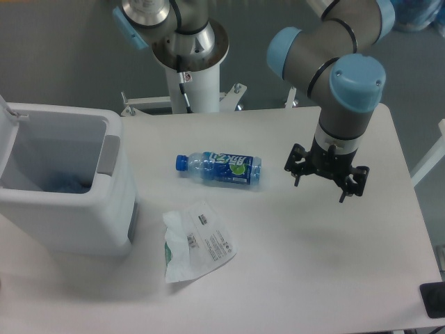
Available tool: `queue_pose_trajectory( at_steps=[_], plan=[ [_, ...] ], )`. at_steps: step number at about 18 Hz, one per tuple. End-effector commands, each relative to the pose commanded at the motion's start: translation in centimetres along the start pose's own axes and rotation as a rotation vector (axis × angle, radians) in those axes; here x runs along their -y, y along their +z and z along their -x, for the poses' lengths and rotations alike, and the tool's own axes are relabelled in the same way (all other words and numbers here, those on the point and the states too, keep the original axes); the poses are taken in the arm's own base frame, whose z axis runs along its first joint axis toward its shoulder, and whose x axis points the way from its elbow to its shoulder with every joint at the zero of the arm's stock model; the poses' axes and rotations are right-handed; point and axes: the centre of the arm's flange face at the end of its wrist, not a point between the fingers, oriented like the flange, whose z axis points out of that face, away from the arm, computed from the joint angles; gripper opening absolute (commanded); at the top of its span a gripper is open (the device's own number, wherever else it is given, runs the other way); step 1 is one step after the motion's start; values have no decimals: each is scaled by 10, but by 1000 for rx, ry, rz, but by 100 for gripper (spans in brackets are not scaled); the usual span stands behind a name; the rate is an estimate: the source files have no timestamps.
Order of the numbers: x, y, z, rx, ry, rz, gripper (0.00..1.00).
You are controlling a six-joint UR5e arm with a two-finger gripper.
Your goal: Place the trash in the trash can
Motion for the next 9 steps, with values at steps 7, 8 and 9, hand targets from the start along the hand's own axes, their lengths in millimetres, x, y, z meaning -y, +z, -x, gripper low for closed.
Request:
queue_pose_trajectory(
  at_steps=[7,8,9],
  plan=[
    [-3,6,-4,-6,-4,12,100],
    [-4,9,-6,-12,-6,14,100],
    [-5,10,-8,-14,-7,16,100]
  ],
)
